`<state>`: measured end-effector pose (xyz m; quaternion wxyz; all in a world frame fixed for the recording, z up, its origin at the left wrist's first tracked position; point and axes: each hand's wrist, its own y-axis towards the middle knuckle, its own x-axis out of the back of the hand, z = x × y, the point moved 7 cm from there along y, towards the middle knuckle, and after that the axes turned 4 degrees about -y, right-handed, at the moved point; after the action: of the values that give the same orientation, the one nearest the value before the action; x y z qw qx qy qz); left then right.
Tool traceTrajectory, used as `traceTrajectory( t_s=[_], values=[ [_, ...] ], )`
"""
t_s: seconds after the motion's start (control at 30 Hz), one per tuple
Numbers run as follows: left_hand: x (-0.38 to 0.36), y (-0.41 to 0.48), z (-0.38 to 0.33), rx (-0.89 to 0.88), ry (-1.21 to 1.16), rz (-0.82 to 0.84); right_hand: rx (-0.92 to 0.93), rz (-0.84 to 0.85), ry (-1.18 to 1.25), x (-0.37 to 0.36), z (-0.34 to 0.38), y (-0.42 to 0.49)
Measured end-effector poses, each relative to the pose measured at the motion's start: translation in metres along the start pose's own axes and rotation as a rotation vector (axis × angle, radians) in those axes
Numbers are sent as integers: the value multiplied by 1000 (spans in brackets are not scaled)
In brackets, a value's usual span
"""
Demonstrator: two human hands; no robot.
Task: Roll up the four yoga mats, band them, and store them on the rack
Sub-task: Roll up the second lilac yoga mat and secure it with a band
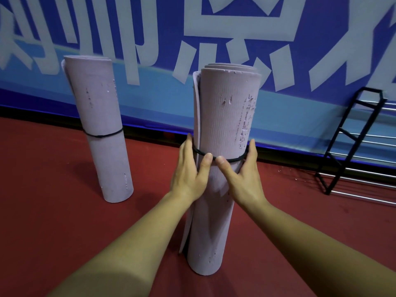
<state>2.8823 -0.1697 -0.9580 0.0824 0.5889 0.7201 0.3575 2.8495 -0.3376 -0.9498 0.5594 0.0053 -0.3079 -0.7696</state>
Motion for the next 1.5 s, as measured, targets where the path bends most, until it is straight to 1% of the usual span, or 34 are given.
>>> traceTrajectory(
  t_s=[0.1,0.2,0.27,0.33,0.43,0.63,0.83,1.03,1.13,1.23,1.3,1.5],
  values=[
    [-5,-5,1,6,6,20,9,-36,19,1,2,2],
    [-4,-10,3,29,-6,12,-20,-3,-7,-2,-9,-4],
    [0,-8,1,1,-25,-14,-34,18,-28,-2,-12,-6],
    [2,-3,-6,-39,-53,-42,-28,-5,-8,1,-9,-3],
    [-3,-1,-8,-32,-112,13,-9,-33,61,2,-2,0],
    [-3,-19,15,40,57,112,-28,58,-19,0,-20,-12],
    [-4,-18,7,15,33,124,33,40,18,6,-9,-6],
    [-8,-33,24,75,149,222,16,132,-52,0,-25,-16],
    [-5,-32,21,41,229,185,24,158,-35,-2,-28,-14],
    [-6,-34,12,-35,252,158,10,121,-80,-3,-30,-13],
    [-8,-38,13,-24,248,164,12,115,-85,-5,-29,-15],
    [-10,-40,21,-14,279,185,22,168,-113,-8,-34,-20]
  ],
)
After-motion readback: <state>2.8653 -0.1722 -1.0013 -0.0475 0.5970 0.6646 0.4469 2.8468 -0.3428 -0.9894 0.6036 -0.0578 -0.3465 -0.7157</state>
